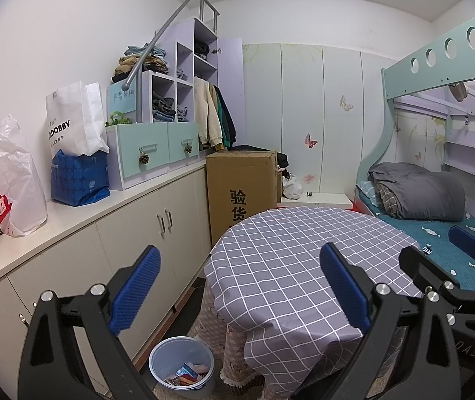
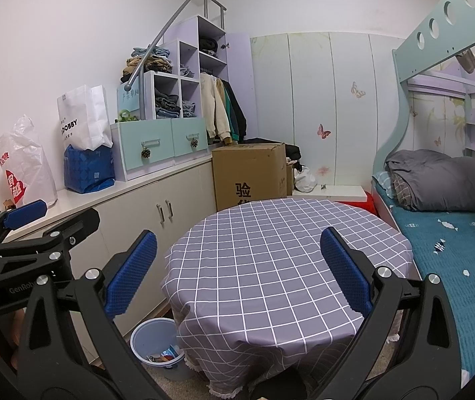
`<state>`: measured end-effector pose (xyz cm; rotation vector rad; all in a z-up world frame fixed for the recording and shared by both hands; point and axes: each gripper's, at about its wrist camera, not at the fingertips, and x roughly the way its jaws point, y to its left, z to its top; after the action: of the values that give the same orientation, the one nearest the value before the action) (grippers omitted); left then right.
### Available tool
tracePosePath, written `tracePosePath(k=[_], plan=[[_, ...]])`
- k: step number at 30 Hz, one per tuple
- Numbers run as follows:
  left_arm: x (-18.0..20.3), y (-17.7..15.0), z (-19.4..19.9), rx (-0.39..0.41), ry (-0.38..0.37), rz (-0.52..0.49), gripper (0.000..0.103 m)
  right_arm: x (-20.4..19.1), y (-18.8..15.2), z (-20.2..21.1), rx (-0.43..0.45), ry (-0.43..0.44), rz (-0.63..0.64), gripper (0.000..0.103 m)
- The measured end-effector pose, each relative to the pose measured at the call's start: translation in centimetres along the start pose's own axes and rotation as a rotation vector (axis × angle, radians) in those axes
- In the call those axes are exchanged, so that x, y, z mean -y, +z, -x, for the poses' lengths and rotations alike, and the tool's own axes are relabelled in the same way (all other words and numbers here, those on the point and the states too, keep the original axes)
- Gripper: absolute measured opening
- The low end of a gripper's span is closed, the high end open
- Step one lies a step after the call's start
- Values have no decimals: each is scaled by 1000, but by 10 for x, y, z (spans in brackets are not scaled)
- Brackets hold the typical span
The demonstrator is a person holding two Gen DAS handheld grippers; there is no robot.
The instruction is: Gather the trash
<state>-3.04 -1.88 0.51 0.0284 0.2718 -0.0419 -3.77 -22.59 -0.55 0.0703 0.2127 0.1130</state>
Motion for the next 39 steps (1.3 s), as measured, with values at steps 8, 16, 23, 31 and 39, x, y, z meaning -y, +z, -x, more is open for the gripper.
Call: tracePosePath(k=[8,16,23,31,39], plan=[[-1,-1,0,-1,-1,-1,94,0,1,0,-1,0,0,96],[-5,-8,0,-7,-4,-3,94,1,-7,1,-8,4,-1,96],[-6,-11,-3,-14,-10,-4,94,2,-6,0,-10,4,0,96],[-9,-15,-2,-19,-10,-5,94,3,-4,-3,-13,7,-2,96],[-14,-16,-6,-31,-14,-9,94,7,-13,-1,-23,9,-6,96]])
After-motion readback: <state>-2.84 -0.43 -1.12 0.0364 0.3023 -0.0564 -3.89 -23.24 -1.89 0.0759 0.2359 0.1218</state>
